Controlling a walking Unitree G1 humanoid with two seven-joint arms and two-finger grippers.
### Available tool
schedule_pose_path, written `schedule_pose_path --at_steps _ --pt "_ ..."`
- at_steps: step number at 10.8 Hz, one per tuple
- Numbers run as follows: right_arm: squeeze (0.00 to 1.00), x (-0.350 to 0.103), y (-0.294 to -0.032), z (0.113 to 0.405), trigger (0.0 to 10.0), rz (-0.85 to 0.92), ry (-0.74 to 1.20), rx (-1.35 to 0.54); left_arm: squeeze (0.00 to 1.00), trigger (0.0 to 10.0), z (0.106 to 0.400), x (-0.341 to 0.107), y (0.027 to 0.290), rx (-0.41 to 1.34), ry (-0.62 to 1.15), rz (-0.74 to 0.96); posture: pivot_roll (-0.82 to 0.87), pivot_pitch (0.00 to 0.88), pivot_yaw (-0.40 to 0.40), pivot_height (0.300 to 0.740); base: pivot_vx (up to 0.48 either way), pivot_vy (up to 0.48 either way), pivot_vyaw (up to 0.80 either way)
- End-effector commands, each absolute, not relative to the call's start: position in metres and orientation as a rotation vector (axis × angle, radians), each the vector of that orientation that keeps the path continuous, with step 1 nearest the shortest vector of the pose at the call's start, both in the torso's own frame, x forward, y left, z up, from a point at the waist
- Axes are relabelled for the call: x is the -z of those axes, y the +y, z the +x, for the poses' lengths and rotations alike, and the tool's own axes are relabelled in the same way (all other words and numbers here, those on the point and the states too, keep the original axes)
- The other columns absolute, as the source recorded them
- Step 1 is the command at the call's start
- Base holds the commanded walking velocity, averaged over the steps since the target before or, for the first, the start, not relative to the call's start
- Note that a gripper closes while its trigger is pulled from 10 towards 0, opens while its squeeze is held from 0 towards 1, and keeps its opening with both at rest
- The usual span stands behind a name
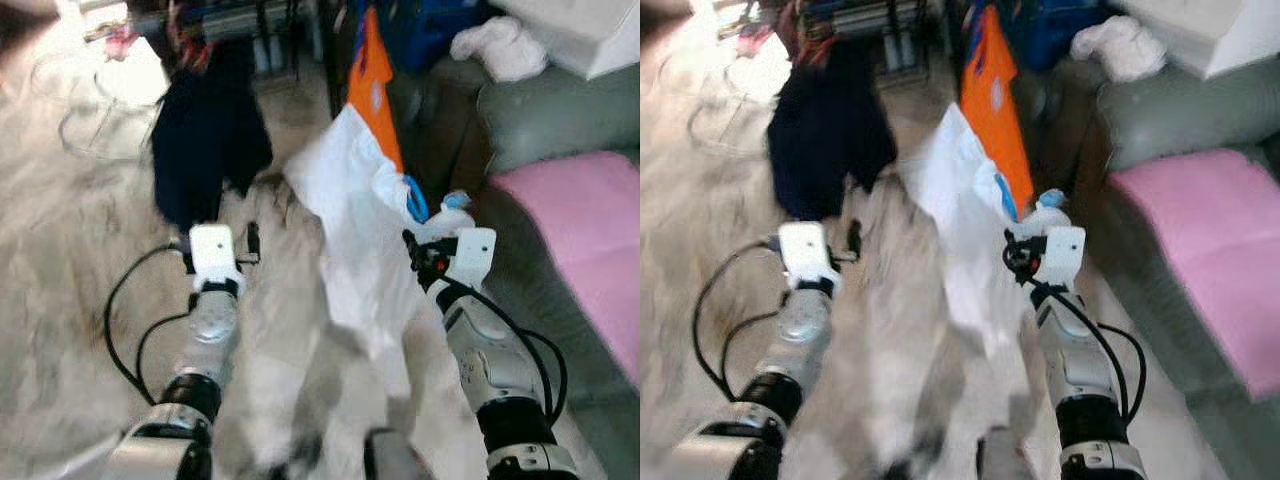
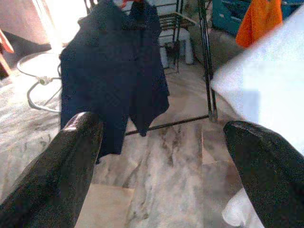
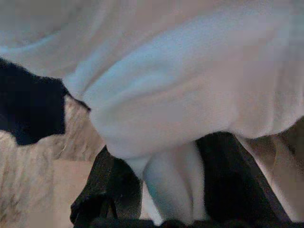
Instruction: Hang hanger
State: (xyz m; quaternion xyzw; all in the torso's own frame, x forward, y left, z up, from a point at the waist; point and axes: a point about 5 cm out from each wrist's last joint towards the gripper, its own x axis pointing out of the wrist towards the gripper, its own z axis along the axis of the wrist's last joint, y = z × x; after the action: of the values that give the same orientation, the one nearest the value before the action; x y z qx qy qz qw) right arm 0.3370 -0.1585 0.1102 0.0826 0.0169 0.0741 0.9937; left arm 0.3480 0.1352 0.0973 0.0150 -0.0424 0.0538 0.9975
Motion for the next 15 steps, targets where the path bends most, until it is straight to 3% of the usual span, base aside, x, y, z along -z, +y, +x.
schedule_pose_path --at_steps 1,4,5,8,11,15 --pt "0.0 -0.116 -0.158 0.339 10.0 0.174 -0.007 -0.151 0.0 10.0 0.344 -0.086 0.137 -0.136 -0.03 0.067 -0.21 0.096 0.054 0.74 0.0 0.0 0.0" --pt "0.0 -0.11 -0.15 0.338 10.0 0.19 0.01 -0.174 0.0 10.0 0.343 -0.083 0.141 -0.147 -0.008 0.082 -0.21 0.066 0.073 0.74 0.0 0.0 0.0" --pt "0.0 -0.107 -0.146 0.336 10.0 0.193 0.009 -0.183 0.0 10.0 0.34 -0.077 0.156 -0.206 0.023 0.134 -0.22 0.073 0.086 0.74 0.0 0.0 0.0" --pt "0.0 -0.099 -0.146 0.325 10.0 0.195 0.017 -0.171 0.0 10.0 0.337 -0.074 0.157 -0.18 0.022 0.157 -0.25 0.108 0.091 0.74 0.0 0.0 0.49" --pt "0.0 -0.095 -0.154 0.31 10.0 0.216 0.005 -0.093 0.0 10.0 0.342 -0.08 0.142 -0.073 0.005 0.166 -0.31 0.167 0.143 0.74 0.443 0.0 0.0" --pt "0.0 -0.085 -0.149 0.305 10.0 0.179 0.059 -0.118 0.0 10.0 0.344 -0.079 0.127 -0.064 0.02 0.114 -0.32 0.155 0.122 0.74 0.44 0.0 0.0"
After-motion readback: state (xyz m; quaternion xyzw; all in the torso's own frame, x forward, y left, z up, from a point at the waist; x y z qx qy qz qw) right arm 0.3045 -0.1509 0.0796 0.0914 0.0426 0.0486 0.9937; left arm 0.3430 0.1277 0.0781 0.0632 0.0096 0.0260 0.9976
